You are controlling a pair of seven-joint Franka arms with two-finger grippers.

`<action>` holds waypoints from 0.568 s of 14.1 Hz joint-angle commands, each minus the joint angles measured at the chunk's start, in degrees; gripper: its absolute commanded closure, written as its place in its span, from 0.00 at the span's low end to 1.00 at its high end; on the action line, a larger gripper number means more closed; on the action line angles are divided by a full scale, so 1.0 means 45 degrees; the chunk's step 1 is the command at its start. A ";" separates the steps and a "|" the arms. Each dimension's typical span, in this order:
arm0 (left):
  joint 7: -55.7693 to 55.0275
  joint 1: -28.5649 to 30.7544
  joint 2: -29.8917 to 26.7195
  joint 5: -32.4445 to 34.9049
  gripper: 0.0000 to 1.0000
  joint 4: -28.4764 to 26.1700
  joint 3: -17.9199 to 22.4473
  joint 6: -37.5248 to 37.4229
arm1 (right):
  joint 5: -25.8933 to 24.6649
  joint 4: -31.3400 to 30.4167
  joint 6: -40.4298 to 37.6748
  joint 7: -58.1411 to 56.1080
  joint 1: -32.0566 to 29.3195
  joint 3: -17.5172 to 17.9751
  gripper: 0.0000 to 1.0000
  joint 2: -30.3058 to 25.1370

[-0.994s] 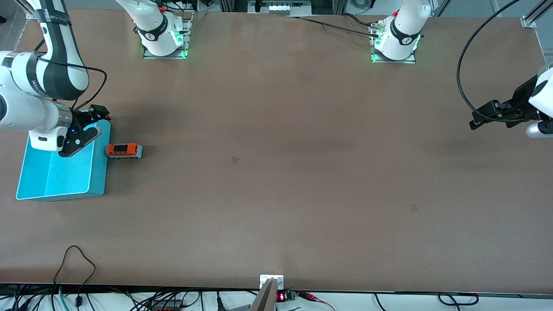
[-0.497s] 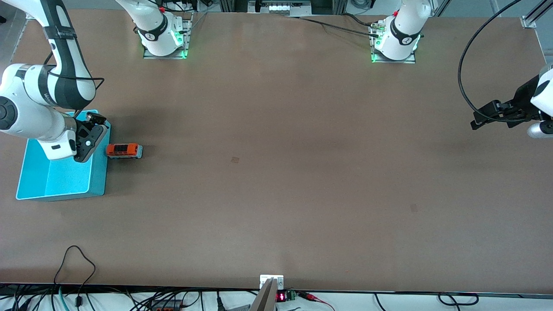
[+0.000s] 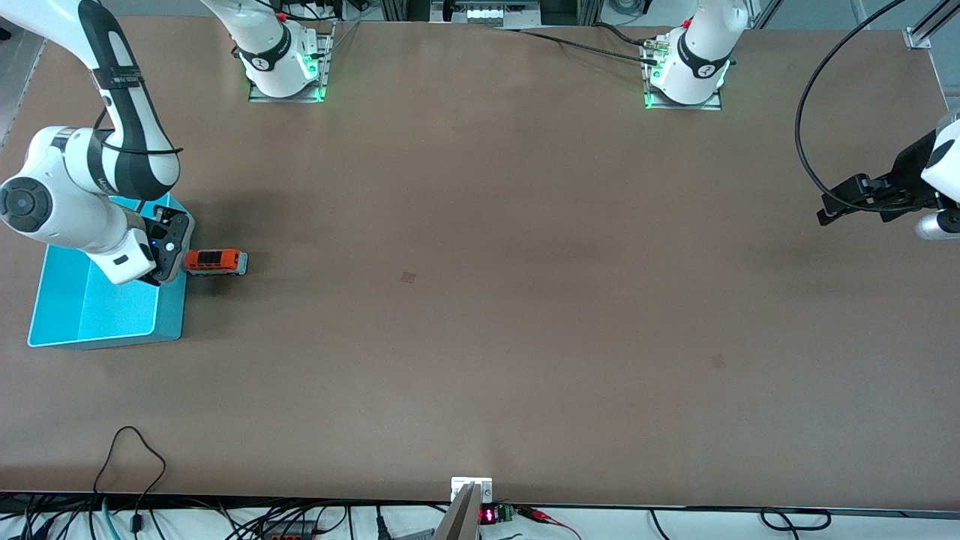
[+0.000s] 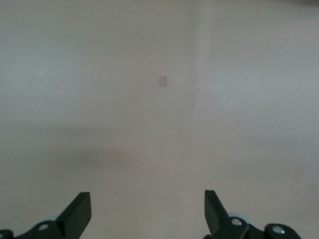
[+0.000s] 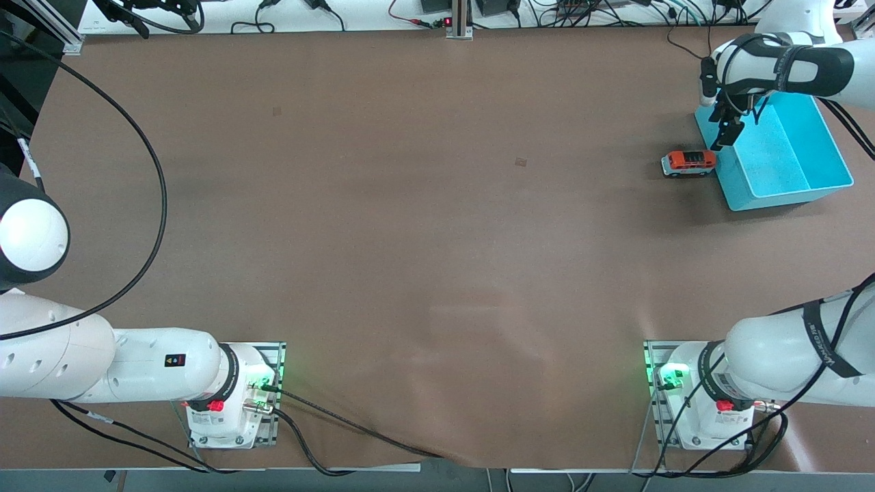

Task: Wind up bus and store in blue box
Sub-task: 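Lower the right gripper over the bus and close on it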

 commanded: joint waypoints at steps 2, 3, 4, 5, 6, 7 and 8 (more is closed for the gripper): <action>0.0213 0.0054 -0.0155 0.0244 0.00 -0.0038 -0.0050 -0.0020 | -0.0154 -0.0456 0.0929 -0.0788 -0.0093 0.0165 0.00 0.0165; 0.0213 0.0054 -0.0155 0.0225 0.00 -0.0038 -0.0070 -0.0020 | -0.0193 -0.0475 0.1046 -0.0808 -0.0073 0.0184 0.00 0.0243; 0.0213 0.0054 -0.0155 0.0225 0.00 -0.0038 -0.0051 -0.0020 | -0.0193 -0.0475 0.1105 -0.0866 -0.0054 0.0184 0.00 0.0379; 0.0213 0.0054 -0.0155 0.0244 0.00 -0.0038 -0.0070 -0.0020 | -0.0193 -0.0495 0.1299 -0.1118 -0.0034 0.0184 0.00 0.0496; 0.0213 0.0054 -0.0155 0.0225 0.00 -0.0038 -0.0070 -0.0020 | -0.0193 -0.0572 0.1514 -0.1236 -0.0034 0.0184 0.00 0.0652; 0.0213 0.0054 -0.0155 0.0244 0.00 -0.0038 -0.0051 -0.0020 | -0.0193 -0.0612 0.1748 -0.1334 -0.0053 0.0184 0.00 0.0789; 0.0213 0.0054 -0.0155 0.0244 0.00 -0.0038 -0.0050 0.0000 | -0.0174 -0.0767 0.1924 -0.1335 -0.0073 0.0184 0.00 0.0907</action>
